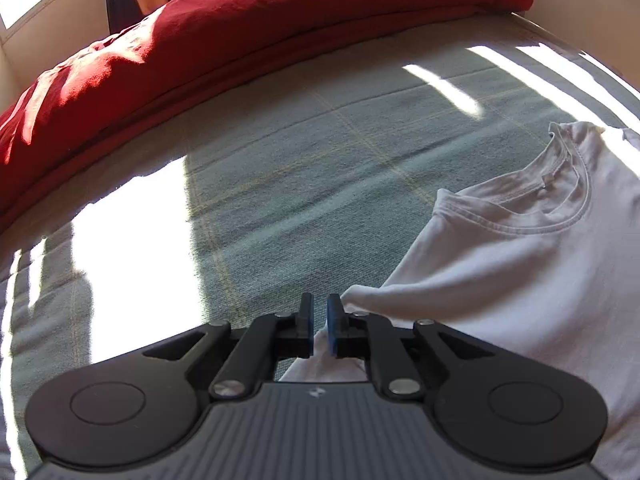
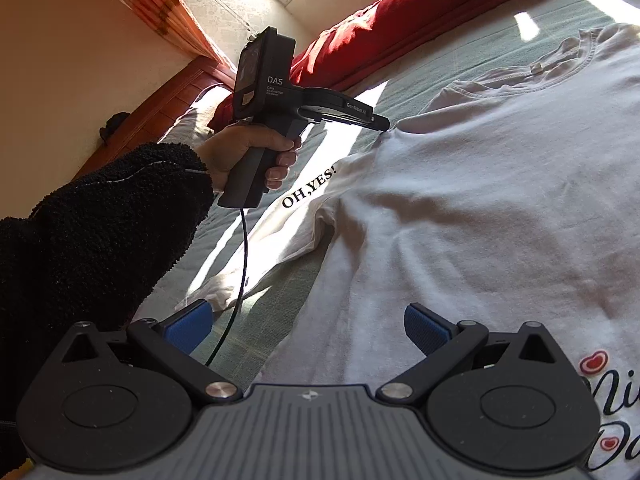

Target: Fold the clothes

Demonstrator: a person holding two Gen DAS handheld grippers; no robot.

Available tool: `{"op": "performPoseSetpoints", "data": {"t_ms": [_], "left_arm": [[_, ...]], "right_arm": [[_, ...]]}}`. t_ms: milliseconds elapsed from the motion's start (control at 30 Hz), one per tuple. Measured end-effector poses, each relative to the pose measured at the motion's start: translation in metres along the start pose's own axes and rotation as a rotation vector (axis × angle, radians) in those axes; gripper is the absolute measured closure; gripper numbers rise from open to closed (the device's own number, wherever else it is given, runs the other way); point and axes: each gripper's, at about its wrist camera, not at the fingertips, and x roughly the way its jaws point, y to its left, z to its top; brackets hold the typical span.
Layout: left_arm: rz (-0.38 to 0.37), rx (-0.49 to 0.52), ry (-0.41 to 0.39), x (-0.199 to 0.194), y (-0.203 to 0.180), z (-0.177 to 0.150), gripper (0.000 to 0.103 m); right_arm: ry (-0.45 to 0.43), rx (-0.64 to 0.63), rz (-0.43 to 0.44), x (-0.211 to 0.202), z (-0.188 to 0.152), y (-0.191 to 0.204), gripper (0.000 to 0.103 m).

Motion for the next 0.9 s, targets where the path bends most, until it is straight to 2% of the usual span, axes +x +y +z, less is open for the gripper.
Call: {"op": "performPoseSetpoints", "data": {"t_ms": [133,267,433,533,667,900], "left_arm": [[0.02,-0.002,0.006,-0.037,0.02,-0.013,0.091],[0.036,-0.008,0.011,-0.081,0.042,-0.035,0.076],[0.06,-0.008,0.028,-0.137,0.072,-0.073,0.073],[0.063,-0.02,0.062,-0.162,0.089,-0.101,0.06],[0.089,-0.019,0.112,-0.171,0.103,-0.143,0.06],[0.054,-0.051,0.203,-0.159,0.129,-0.216,0.059]], "right_arm": [[0.001,-0.011,0.007,-0.001,0.0,0.011,0.0],[-0.002,-0.048,0.024,-0.006,0.0,0.031,0.0],[0.002,-0.104,0.014,-0.008,-0.005,0.062,0.0],[0.005,-0.128,0.01,-0.009,-0.01,0.081,0.0],[0.019,-0.147,0.003,-0.01,-0.02,0.106,0.0],[0.044,-0.179,-0.073,-0.003,-0.03,0.137,0.0]]}}
